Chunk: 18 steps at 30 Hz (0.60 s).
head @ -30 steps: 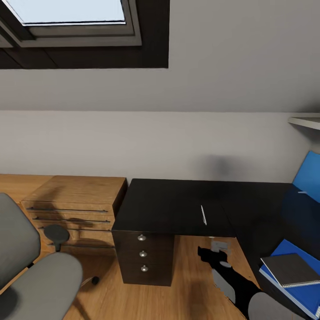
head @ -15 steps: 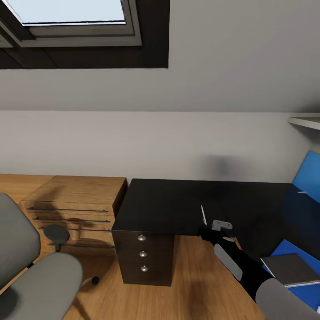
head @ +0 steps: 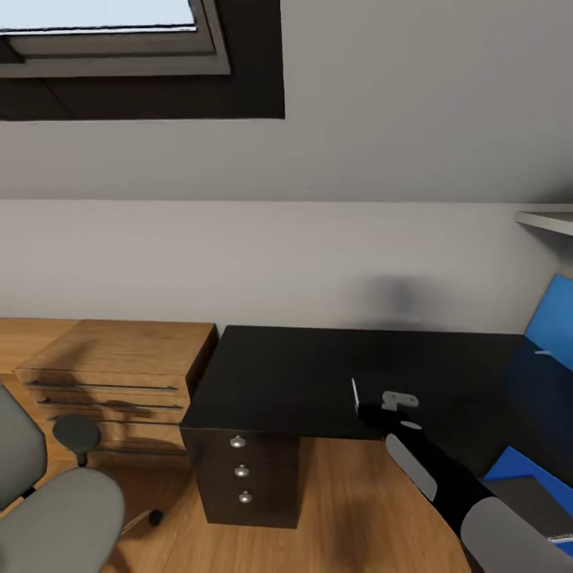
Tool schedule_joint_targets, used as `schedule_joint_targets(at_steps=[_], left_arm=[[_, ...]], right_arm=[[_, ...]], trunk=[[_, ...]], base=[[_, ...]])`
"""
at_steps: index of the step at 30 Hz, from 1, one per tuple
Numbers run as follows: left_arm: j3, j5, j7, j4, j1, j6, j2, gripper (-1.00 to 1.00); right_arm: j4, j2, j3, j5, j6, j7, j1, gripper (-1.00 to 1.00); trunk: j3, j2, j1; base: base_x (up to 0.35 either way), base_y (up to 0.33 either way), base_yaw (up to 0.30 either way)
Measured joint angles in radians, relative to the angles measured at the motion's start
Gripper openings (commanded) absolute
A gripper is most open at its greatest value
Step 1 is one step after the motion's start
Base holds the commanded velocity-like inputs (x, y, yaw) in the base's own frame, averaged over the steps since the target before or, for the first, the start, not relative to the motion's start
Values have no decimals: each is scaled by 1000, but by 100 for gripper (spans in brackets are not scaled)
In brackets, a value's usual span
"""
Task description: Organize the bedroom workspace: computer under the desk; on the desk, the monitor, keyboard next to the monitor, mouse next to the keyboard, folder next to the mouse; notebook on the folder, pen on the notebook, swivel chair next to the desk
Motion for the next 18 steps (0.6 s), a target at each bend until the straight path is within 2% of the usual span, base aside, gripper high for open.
schedule_joint_targets(at_steps=[5,8,10,11,16,18], left_arm=[[1,0,0,0,0,0,0,100],[1,0,0,0,0,0,0,100],[1,0,0,0,0,0,0,100],[6,7,5,-6,0,-1,6,100],[9,4,5,-34,0,-1,34,100],[9,3,4,-43,0,-2,23,100]], right_arm=[[1,-2,2,57,0,2,0,100],[3,-2,2,73,-1,5,1,100],[8,-1,3,79,0,6,1,100],[14,4,-3,73,5,10,-4,100],[42,32,-31,68,33,9,-33,100],[53,44,-20,69,44,9,-44,100]], trunk=[[0,0,0],[0,0,0],[0,0,0],[0,0,5],[0,0,0],[0,0,0]], base=[[141,-36,0],[210,-12,0],[128,-4,0],[0,0,0],[0,0,0],[0,0,0]])
